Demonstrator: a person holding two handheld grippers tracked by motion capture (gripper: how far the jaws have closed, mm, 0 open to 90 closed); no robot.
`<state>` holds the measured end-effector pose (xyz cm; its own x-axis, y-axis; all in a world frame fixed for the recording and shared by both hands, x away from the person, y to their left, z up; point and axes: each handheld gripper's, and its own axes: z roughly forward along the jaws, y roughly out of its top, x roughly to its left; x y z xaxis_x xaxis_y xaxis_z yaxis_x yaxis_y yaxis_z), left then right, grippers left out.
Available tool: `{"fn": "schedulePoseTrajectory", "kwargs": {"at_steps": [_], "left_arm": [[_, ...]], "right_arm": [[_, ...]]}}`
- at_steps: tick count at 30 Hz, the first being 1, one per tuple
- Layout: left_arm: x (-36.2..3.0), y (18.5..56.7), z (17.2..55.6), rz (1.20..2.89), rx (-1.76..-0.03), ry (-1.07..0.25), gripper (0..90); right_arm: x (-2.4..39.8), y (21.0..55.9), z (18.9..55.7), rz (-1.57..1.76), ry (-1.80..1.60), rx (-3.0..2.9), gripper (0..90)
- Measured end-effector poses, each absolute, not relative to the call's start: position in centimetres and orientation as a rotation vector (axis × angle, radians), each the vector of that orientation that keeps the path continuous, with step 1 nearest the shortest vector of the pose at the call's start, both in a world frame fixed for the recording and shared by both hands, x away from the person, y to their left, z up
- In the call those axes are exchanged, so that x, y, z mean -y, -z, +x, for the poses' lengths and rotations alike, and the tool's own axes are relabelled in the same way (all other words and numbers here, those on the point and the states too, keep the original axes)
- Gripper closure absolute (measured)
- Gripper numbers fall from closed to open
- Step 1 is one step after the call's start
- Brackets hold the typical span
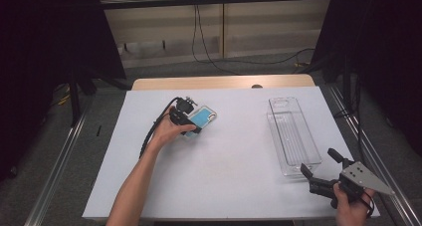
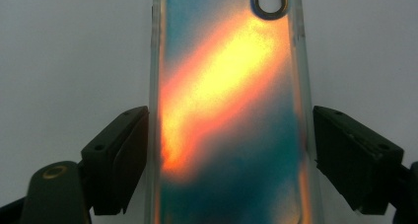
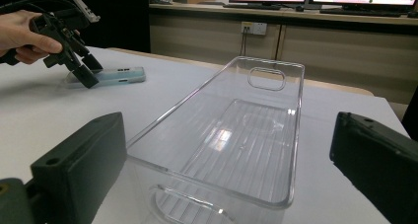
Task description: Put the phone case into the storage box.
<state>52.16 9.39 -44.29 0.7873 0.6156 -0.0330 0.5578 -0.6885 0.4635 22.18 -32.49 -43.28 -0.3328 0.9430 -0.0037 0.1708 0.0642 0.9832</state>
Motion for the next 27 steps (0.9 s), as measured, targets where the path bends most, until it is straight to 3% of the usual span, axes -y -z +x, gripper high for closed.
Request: {"fn": "schedulePoseTrajectory", "kwargs": {"at_steps": [27], "left_arm": [[-11.9,42.0,50.5,2.379,-0.877,-0.231,17.4]], "right_arm": [[32.4,43.3,22.3,1.134,-1.330,-1.620,0.4]]}}
